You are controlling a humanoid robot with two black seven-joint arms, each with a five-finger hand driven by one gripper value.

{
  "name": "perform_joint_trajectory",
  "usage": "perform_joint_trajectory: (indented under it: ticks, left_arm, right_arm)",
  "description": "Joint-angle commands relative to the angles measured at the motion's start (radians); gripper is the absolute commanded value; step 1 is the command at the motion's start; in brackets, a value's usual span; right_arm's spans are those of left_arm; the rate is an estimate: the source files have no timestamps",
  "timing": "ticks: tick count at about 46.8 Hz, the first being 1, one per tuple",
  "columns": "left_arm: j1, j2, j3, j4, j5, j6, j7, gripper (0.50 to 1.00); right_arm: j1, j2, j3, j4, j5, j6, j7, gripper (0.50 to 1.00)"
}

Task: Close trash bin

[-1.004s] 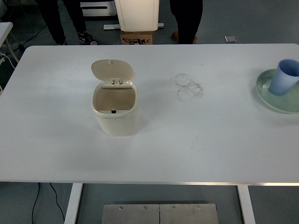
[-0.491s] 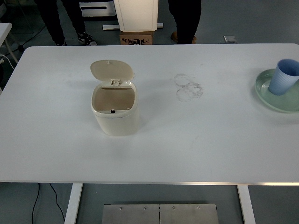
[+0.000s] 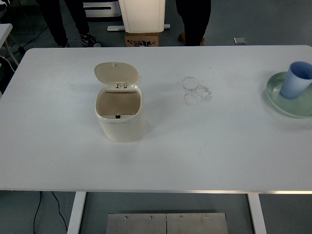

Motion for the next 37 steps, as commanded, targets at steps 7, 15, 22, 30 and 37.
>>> perform_joint_trajectory:
  ticks: [7, 15, 22, 30, 37]
  left_arm:
    - [0.000, -0.009, 0.000, 0.000, 0.000, 0.001, 0.000, 1.000]
    - [0.002, -0.008, 0.001, 0.000, 0.003, 0.003, 0.000, 1.000]
    - [0.002, -0.006, 0.006, 0.000, 0.030, 0.004, 0.000, 1.000]
    - [-0.003, -0.006, 0.006, 0.002, 0.115, 0.026, 0.000, 1.000]
    - [-0.012, 0.000, 0.027, 0.002, 0.178, 0.026, 0.001, 1.000]
  right_arm:
    - [0.000, 0.000, 0.000, 0.000, 0.000, 0.000, 0.000, 0.991]
    - [0.000, 0.000, 0.000, 0.000, 0.000, 0.000, 0.001, 0.991]
    - [0.000, 0.000, 0.000, 0.000, 0.000, 0.000, 0.001, 0.991]
    - [0.000, 0.000, 0.000, 0.000, 0.000, 0.000, 0.001, 0.991]
    - [-0.001, 0.000, 0.000, 0.000, 0.000, 0.000, 0.000, 0.991]
